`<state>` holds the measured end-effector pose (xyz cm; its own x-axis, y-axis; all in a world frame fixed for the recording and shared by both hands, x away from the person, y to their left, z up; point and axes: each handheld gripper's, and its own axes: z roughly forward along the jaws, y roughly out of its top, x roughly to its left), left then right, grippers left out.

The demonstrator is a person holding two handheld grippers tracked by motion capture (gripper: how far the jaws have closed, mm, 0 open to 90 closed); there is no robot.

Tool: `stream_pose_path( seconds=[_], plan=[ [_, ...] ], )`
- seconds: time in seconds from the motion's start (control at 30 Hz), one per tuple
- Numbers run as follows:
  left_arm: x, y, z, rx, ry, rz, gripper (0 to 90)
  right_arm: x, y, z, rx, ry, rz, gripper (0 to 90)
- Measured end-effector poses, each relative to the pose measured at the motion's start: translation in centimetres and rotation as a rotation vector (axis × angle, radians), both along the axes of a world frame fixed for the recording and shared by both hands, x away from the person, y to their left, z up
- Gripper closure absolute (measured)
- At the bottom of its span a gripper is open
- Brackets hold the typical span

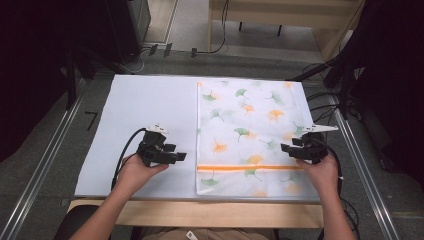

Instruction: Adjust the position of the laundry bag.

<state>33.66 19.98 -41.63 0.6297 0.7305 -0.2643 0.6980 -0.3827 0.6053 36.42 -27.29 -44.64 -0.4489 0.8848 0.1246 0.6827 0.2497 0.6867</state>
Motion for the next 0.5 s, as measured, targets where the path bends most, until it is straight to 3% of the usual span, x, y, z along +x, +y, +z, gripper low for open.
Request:
stream_pose_path(
  seconds=[0.2,0.5],
  plan=[
    [0.6,-1.8,-0.9,-0.001,0.027,-0.035,43.9,-0.4,-1.2,-0.3,0.001,0.011,-0.038,45.5],
    [1.3,-2.8,-1.6,-0.013,0.057,-0.034,45.3,-0.9,-2.6,-0.6,-0.016,0.016,-0.077,45.3]
  ],
)
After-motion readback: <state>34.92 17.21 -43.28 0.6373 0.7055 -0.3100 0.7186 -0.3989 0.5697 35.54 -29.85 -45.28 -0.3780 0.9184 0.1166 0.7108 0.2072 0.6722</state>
